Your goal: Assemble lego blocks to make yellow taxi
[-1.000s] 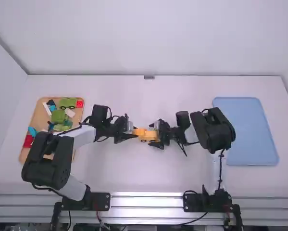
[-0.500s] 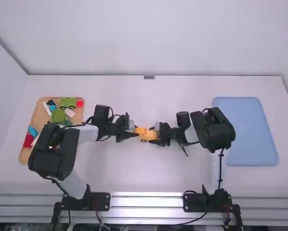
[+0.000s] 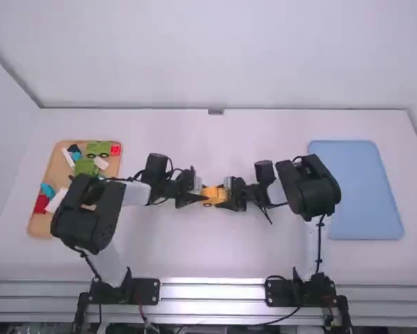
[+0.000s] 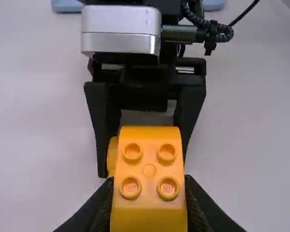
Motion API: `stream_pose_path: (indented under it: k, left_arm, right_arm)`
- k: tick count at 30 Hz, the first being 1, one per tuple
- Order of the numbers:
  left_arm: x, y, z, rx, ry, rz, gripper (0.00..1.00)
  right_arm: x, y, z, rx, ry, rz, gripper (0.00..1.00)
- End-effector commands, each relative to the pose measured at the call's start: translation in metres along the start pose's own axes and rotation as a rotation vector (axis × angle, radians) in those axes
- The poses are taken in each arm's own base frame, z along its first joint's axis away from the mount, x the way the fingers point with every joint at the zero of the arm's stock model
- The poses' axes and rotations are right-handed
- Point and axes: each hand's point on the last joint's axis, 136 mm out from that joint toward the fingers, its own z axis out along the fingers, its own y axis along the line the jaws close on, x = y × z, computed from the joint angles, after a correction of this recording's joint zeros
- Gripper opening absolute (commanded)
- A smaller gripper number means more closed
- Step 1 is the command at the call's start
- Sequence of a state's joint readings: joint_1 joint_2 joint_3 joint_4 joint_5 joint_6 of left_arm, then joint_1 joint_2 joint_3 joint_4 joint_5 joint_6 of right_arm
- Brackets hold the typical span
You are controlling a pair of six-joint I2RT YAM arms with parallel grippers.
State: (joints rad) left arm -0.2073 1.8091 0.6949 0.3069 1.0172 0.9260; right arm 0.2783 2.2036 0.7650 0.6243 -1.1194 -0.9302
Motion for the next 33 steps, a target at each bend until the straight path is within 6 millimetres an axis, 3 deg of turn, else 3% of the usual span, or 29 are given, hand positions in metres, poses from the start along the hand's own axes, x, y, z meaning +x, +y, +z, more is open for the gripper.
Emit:
stream_pose_path:
  k: [1,10,20,33]
  left_arm:
    - [0.003,0.003,0.004,0.015,-0.011,-0.035,0.02]
    - [0.008,0.009,0.016,0.062,-0.019,-0.068,0.02]
    - [0.016,-0.008,0.018,0.117,0.024,-0.103,0.02]
    - [0.024,-0.012,0.029,0.102,0.094,-0.081,0.02]
  right_arm:
    - [0.005,0.003,0.004,-0.010,0.015,0.005,0.34]
    - [0.005,0.004,0.006,-0.015,0.016,0.003,0.34]
    - [0.005,0.004,0.006,-0.014,0.017,0.002,0.34]
    - [0.004,0.004,0.006,-0.016,0.014,0.002,0.34]
